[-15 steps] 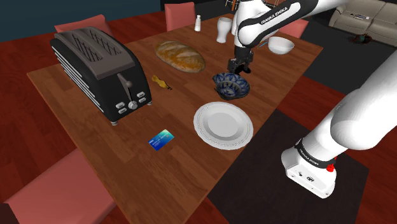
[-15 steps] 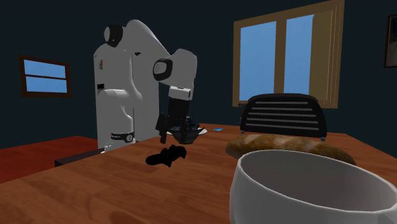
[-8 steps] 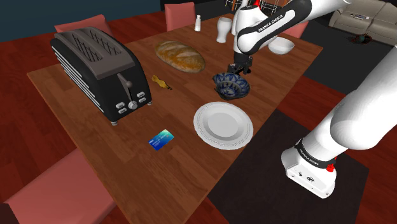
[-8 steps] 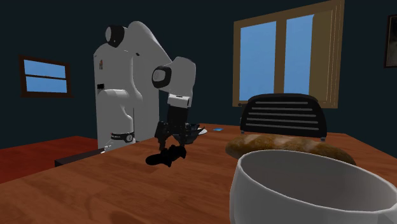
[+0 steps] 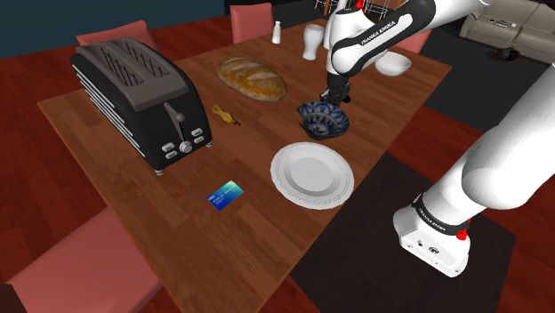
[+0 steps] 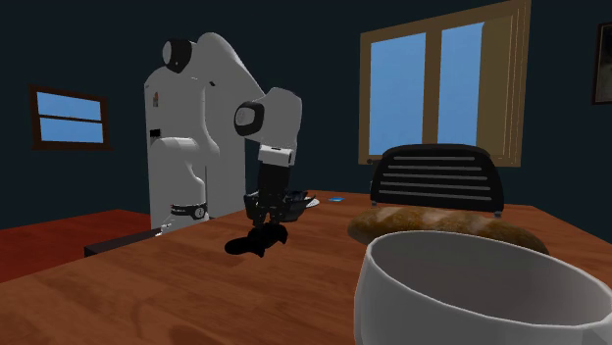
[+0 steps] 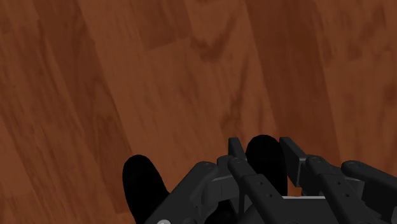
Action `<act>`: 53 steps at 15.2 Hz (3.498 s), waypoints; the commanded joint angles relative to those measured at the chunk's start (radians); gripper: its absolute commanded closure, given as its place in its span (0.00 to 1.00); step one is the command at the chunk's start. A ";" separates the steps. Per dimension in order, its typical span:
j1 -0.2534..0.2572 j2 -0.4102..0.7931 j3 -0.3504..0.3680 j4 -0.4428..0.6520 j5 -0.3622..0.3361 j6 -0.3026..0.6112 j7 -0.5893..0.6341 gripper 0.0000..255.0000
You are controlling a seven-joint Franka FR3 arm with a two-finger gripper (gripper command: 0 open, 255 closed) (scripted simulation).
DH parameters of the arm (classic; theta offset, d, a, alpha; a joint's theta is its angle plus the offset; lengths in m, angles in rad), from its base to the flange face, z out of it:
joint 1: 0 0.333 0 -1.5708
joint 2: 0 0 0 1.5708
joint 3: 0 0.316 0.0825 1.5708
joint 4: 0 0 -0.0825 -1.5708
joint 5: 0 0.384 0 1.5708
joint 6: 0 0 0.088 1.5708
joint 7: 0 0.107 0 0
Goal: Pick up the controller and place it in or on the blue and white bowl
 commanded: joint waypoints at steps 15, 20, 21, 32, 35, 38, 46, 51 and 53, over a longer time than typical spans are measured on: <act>0.003 -0.074 0.002 0.033 -0.001 -0.107 -0.010 1.00; 0.005 -0.114 0.004 0.061 0.000 -0.175 -0.017 1.00; 0.005 -0.122 0.005 0.068 0.000 -0.188 -0.018 1.00; 0.009 -0.188 0.010 0.150 0.003 -0.336 -0.034 1.00; 0.010 -0.202 0.012 0.177 0.004 -0.376 -0.039 1.00; 0.020 -0.228 0.026 0.172 0.005 -0.401 -0.018 1.00; 0.102 -0.357 0.143 0.046 0.038 -0.433 0.165 1.00; 0.159 -0.407 0.222 0.003 0.079 -0.455 0.279 1.00; 0.182 -0.419 0.255 -0.006 0.098 -0.464 0.325 1.00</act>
